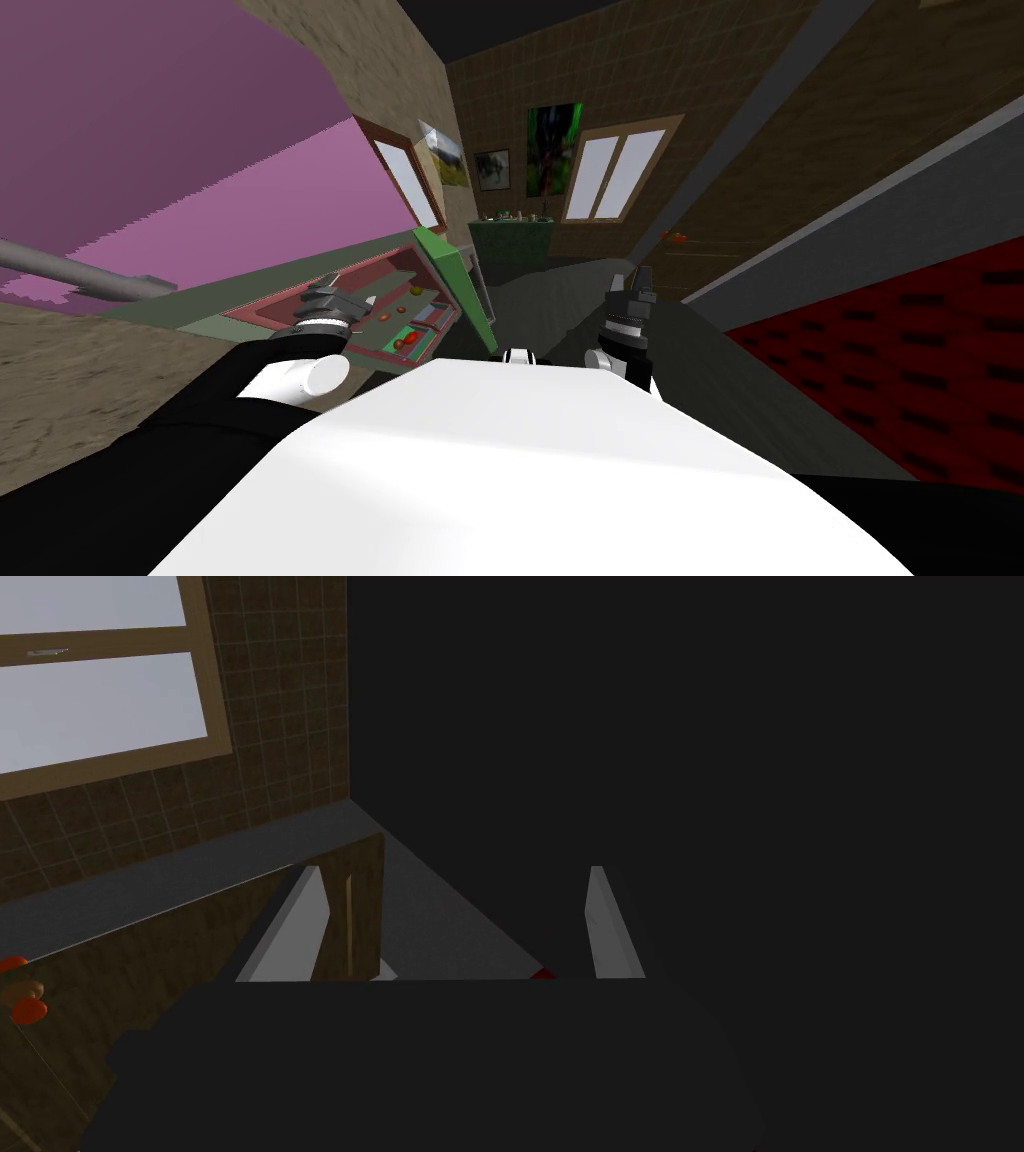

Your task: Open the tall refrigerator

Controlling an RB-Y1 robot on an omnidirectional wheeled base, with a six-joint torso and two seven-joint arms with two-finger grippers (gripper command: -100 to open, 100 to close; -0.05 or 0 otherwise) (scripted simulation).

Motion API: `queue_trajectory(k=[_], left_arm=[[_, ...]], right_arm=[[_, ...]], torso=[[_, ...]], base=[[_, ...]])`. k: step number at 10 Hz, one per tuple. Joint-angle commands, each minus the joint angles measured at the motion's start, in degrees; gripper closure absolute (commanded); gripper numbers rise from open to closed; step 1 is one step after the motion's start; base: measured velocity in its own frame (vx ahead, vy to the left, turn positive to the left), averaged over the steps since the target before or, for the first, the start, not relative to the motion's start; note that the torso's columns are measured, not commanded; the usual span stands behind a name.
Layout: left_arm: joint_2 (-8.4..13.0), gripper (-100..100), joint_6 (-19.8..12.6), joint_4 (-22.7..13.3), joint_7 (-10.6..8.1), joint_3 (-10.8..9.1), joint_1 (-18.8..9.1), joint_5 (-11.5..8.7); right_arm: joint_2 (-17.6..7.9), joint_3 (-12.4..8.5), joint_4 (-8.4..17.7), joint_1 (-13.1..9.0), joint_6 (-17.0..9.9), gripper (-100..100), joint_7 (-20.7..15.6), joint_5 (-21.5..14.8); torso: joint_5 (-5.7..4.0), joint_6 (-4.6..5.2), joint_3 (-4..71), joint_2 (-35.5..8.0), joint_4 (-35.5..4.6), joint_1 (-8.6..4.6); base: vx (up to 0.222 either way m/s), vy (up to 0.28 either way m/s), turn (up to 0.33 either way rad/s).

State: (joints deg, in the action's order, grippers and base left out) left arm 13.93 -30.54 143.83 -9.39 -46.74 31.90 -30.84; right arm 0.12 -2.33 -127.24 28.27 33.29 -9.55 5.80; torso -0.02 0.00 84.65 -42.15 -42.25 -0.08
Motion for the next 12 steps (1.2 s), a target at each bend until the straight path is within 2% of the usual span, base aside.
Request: queue_trajectory(k=[1, 6, 12], left_arm=[[-0.3, -100, -0.5, -2.1, -0.81, -1.98, 0.5, -0.2], [-0.9, -100, -2.2, -1.5, -2.3, -6.43, 1.9, -0.8], [-1.7, -100, -4.6, -1.9, -4.38, -12.68, 4.0, -1.9]], right_arm=[[0.0, 0.0, 0.0, 0.0, 0.0, 0, 0.0, 0.0], [0.0, 0.0, 0.0, 0.0, 0.0, 0, 0.0, 0.0], [0.0, 0.0, 0.0, 0.0, 0.0, 0, 0.0, 0.0]], torso=[[-0.06, 0.0, 0.1, 0.1, 0.0, -0.18], [0.05, -0.01, -0.2, -0.3, -0.1, 0.17], [0.06, 0.0, -0.1, -0.2, 0.0, 0.22]], base=[[0.141, -0.162, 0.007], [0.155, -0.182, 0.003], [0.15, -0.178, 0.003]])
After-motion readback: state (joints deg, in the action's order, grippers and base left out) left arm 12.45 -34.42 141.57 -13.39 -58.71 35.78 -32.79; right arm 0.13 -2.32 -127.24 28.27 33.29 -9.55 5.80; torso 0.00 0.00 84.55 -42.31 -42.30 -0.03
